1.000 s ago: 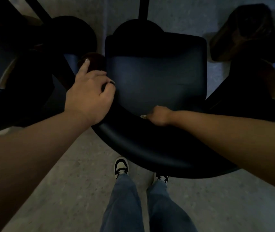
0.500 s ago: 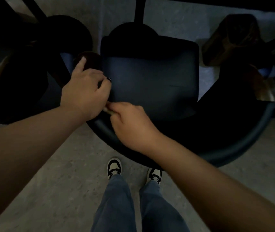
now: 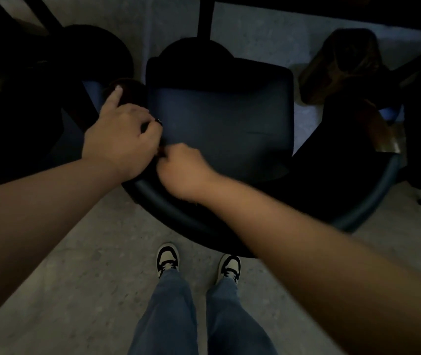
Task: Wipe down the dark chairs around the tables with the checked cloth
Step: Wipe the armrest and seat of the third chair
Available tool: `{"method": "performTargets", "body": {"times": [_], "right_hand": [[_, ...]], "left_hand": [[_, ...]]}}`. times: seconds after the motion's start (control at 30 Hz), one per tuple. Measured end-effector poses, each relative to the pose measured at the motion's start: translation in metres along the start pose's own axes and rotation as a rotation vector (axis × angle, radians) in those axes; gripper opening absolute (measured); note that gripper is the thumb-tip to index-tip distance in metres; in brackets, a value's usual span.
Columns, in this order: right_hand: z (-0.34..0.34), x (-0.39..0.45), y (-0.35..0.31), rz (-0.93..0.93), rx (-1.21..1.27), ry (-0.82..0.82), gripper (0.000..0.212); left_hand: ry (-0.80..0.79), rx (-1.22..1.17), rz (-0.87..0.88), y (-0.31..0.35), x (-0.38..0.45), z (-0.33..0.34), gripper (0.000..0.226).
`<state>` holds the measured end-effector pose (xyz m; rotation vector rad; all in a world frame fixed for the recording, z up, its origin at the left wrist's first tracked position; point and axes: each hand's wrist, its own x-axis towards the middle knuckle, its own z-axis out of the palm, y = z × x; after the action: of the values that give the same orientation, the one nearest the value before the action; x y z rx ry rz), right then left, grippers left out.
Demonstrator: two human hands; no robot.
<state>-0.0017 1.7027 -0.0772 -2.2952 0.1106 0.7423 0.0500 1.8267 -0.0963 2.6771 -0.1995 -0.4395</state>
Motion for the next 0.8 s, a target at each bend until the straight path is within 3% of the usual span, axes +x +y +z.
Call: {"method": "performTargets", "body": {"times": [0.17, 0.27, 0.4, 0.5, 0.6, 0.7, 0.8], "right_hand": [[-0.012, -0.033, 0.049, -0.085, -0.175, -0.075, 0.028], [-0.028, -0.043, 0.078, 0.042, -0.268, -0.143, 0.03], [-0.001, -0.005, 0.029, 0.008, 0.023, 0.072, 0.03], [0.015, 0.001, 0.01, -0.036, 0.138, 0.118, 0.032], [-0.009, -0.027, 0.054, -0.066, -0.084, -0.018, 0.035], [-0.04, -0.049, 0.091, 0.095, -0.322, -0.154, 0.034], [-0.029, -0.028, 0.074, 0.145, -0.265, -0.085, 0.029]], "left_hand": [[0.014, -0.003, 0.008, 0.003, -0.001, -0.001, 0.059], [0.03, -0.005, 0.005, 0.002, -0.003, -0.001, 0.049], [0.016, -0.033, -0.003, 0.004, 0.0, -0.001, 0.059], [0.02, -0.093, -0.013, 0.003, -0.003, -0.002, 0.065], [0.02, -0.082, -0.02, 0.007, -0.003, -0.004, 0.065], [0.019, -0.068, -0.024, 0.009, -0.005, -0.005, 0.058], [0.031, -0.078, -0.036, 0.009, -0.004, -0.004, 0.053]]}}
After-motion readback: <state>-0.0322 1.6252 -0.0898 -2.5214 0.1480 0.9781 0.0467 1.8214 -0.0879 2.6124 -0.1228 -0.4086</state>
